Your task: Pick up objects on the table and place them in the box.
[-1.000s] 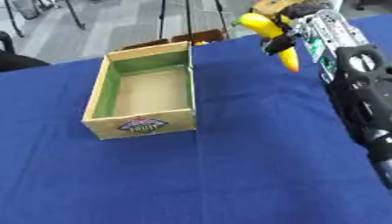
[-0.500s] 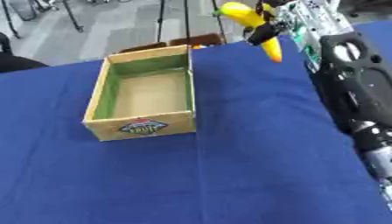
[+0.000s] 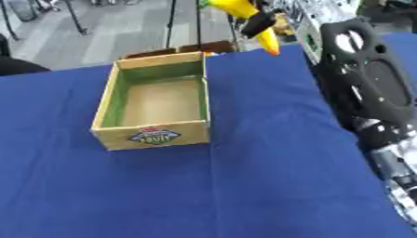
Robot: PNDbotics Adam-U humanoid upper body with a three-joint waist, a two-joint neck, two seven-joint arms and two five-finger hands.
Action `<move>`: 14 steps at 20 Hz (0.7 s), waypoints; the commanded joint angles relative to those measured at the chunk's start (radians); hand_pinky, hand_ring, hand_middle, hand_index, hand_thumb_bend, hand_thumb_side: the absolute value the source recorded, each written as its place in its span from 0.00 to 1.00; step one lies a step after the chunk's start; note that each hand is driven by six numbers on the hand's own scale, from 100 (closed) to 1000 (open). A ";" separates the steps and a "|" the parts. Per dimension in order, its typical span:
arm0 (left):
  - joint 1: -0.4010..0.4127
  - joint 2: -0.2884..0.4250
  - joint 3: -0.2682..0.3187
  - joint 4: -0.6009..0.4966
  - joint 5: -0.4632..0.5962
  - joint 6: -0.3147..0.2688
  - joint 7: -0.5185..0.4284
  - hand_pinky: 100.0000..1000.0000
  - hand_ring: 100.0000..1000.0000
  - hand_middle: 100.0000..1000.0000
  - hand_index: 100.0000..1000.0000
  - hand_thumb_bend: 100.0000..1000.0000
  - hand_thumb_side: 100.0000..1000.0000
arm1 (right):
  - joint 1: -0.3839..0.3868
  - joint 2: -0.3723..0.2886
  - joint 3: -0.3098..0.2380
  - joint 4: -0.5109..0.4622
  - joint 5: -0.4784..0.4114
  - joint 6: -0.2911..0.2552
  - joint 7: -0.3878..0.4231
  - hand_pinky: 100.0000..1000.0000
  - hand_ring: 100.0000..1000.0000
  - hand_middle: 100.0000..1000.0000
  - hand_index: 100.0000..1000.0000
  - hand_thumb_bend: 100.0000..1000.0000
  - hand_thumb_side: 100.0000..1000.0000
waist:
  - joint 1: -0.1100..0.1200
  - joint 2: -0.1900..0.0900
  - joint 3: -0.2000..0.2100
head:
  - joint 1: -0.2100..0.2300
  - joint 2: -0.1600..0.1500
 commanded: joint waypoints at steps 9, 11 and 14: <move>-0.022 0.043 0.002 -0.020 0.011 0.008 -0.005 0.38 0.79 0.80 0.76 0.00 0.93 | -0.084 0.107 0.025 -0.015 0.015 -0.029 0.030 0.66 0.80 0.67 0.64 0.00 0.57 | -0.017 -0.028 0.017 | -0.014 0.007; -0.023 0.042 0.001 -0.020 0.013 0.009 -0.006 0.38 0.79 0.80 0.76 0.00 0.92 | -0.090 0.129 0.032 -0.006 0.016 -0.031 0.031 0.66 0.80 0.67 0.64 0.00 0.57 | -0.017 -0.027 0.021 | -0.019 0.006; -0.025 0.040 -0.001 -0.020 0.014 0.009 -0.008 0.37 0.79 0.80 0.76 0.00 0.92 | -0.093 0.157 0.039 0.007 0.018 -0.033 0.029 0.65 0.80 0.67 0.63 0.00 0.57 | -0.016 -0.023 0.026 | -0.026 0.005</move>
